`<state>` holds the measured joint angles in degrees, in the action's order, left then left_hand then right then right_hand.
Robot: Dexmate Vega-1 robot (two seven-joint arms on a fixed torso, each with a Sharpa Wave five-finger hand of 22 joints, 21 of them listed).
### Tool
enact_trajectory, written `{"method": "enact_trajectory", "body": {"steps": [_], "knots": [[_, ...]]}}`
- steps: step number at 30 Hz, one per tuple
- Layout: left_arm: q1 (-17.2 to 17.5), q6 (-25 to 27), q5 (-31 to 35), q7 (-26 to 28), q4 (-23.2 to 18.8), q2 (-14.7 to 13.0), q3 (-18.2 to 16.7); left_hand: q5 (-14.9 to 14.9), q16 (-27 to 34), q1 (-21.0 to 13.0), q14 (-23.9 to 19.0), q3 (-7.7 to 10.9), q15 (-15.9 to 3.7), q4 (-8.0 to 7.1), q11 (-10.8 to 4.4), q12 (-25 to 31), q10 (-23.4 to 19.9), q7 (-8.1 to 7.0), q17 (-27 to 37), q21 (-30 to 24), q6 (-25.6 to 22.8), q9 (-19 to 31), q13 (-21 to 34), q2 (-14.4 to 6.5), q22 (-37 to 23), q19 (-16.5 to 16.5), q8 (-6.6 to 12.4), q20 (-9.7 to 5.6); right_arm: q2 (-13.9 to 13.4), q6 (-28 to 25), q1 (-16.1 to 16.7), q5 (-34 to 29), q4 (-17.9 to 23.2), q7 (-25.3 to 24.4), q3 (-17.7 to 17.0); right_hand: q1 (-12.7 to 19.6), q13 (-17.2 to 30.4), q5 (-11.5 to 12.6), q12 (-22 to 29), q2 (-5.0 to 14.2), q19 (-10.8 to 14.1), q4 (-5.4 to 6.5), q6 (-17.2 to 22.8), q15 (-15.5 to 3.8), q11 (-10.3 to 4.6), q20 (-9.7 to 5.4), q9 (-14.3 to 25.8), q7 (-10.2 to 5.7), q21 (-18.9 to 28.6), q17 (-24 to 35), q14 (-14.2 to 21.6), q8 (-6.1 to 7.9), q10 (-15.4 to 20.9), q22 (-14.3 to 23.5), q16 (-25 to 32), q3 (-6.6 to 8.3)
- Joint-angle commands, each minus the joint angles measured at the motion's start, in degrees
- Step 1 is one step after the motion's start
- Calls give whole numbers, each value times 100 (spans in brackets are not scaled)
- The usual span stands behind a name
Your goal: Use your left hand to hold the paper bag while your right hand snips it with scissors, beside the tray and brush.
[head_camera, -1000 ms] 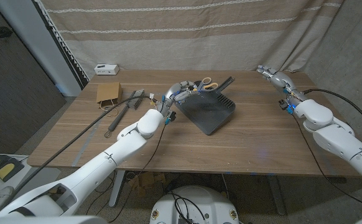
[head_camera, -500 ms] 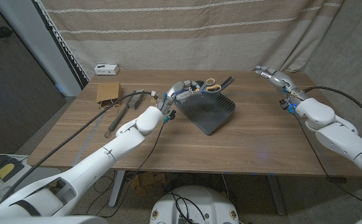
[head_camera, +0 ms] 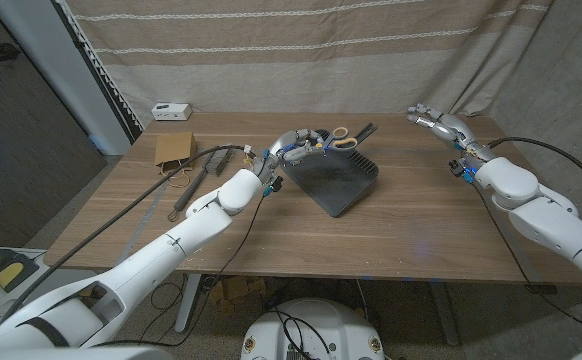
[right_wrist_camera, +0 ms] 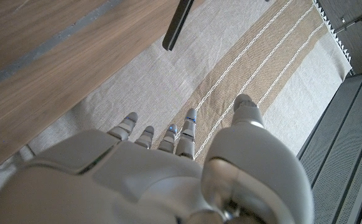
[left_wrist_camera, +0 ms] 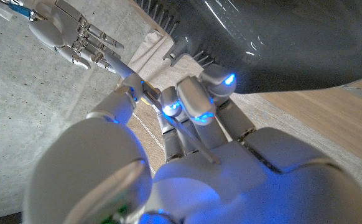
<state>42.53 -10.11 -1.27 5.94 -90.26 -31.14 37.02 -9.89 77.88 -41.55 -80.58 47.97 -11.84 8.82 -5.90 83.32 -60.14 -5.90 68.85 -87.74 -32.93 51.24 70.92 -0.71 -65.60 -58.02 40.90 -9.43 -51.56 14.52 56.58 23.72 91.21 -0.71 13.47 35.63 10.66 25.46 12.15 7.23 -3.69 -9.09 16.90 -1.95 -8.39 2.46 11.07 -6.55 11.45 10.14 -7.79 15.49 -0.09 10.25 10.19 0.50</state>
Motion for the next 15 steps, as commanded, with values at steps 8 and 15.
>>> {"method": "enact_trajectory", "body": {"steps": [8,15], "knots": [[-235,-261,34,-271,323,61,92,-38,29,804,7,761,0,-716,-567,682,-603,-180,-3,-13,-861,0,18,-891,-2,33,612,-278,-85,-63,60,-288,232,-79,34,76,12,12,25,-8,-27,9,4,-308,88,-50,15,30,2,0,-33,-22,28,22,25,27],[-375,-326,35,-416,508,138,163,-37,34,796,-7,748,1,-689,-567,682,-608,-197,1,-16,-855,10,18,-889,34,26,641,-276,-143,-170,88,-417,337,-157,38,150,10,11,58,-30,-14,13,122,-326,-127,-48,15,-55,7,-1,-10,-13,128,22,35,33]]}}
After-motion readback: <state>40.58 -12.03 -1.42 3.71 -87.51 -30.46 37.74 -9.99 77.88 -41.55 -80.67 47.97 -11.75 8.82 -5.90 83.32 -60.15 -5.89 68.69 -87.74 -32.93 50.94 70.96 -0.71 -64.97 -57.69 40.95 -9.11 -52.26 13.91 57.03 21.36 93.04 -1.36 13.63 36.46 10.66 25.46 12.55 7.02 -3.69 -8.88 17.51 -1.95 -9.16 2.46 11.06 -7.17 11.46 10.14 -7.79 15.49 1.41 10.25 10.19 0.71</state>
